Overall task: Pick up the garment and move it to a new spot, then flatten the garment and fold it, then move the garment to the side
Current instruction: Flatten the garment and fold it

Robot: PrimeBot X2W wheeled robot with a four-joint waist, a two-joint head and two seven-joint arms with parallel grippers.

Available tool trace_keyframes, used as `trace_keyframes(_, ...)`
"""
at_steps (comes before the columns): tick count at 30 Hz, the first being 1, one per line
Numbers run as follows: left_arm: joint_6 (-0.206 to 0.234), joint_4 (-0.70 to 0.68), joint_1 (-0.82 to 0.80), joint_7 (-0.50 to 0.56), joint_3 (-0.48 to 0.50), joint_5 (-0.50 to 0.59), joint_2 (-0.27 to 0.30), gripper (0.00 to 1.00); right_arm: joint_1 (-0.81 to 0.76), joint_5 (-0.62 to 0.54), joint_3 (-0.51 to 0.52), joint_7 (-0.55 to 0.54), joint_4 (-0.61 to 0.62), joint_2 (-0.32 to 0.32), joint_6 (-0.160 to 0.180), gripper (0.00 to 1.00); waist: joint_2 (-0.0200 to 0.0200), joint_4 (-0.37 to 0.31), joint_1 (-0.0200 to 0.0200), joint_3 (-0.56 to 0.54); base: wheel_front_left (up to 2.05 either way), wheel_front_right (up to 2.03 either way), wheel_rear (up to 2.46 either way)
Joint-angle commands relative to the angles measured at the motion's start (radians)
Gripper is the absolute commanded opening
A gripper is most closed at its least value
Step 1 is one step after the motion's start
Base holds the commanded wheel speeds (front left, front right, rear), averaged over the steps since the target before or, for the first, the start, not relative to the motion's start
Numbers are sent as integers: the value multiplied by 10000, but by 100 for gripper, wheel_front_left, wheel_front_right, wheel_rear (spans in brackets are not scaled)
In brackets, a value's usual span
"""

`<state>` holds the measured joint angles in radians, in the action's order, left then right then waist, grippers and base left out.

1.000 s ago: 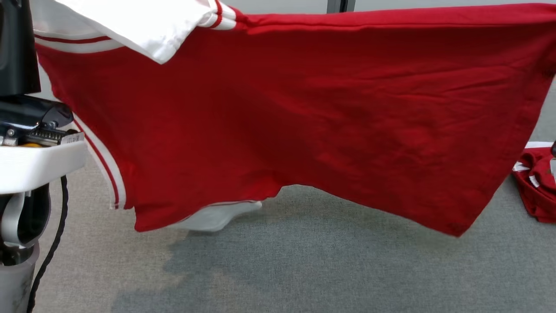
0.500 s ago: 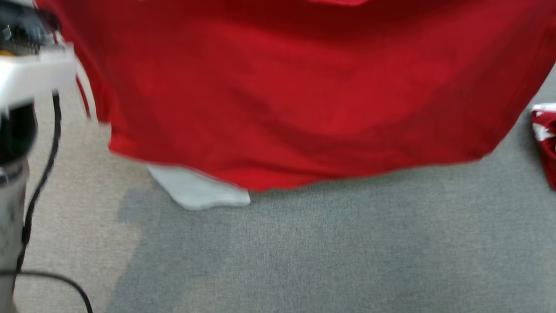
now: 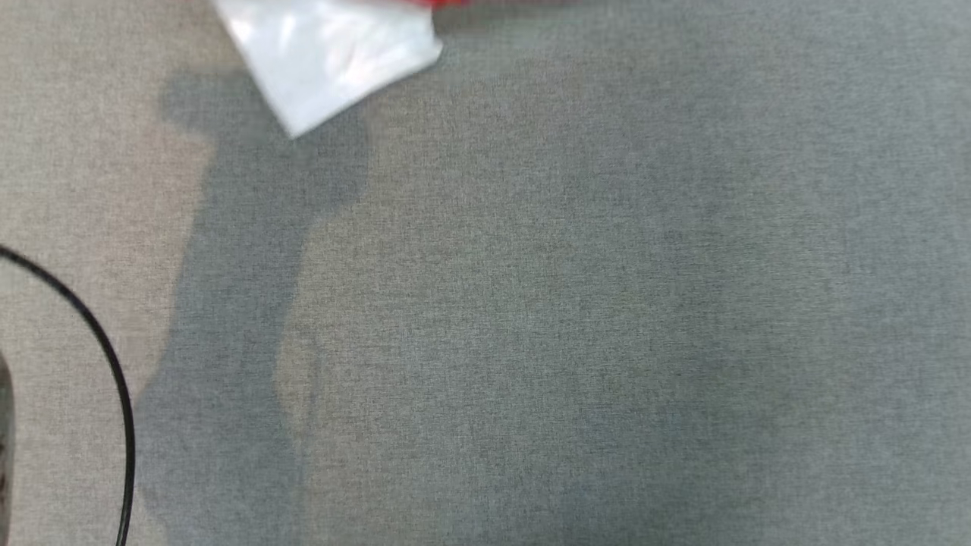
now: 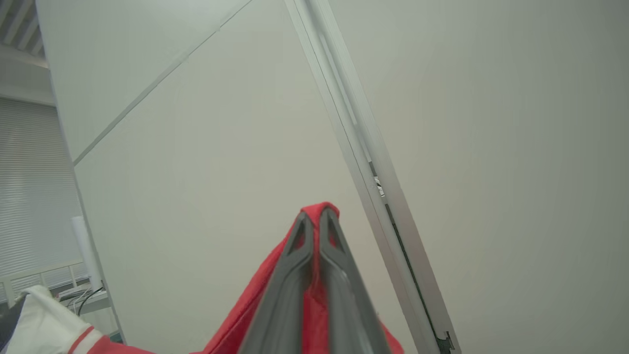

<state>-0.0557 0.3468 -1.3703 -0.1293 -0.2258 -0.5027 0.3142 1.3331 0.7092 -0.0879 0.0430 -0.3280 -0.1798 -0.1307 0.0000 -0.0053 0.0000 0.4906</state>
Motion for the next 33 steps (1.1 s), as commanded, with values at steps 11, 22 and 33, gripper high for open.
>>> trace_keyframes(11,-621,4449,-782,-776,-90,-1024,-977,0,1650,537,-1526,1452,-4382,768,-1,0,0,125,0,291,0,0,0)
trace_keyframes(22,-747,6519,1083,-1273,-629,-2404,-1598,0,-42,1694,-3391,1833,-6085,915,0,0,0,150,0,359,0,0,0)
trace_keyframes(33,-752,3332,6972,-1353,273,-2834,-1427,0,-5955,4558,-4654,2213,-3179,-220,-1,0,0,234,0,-962,0,0,0)
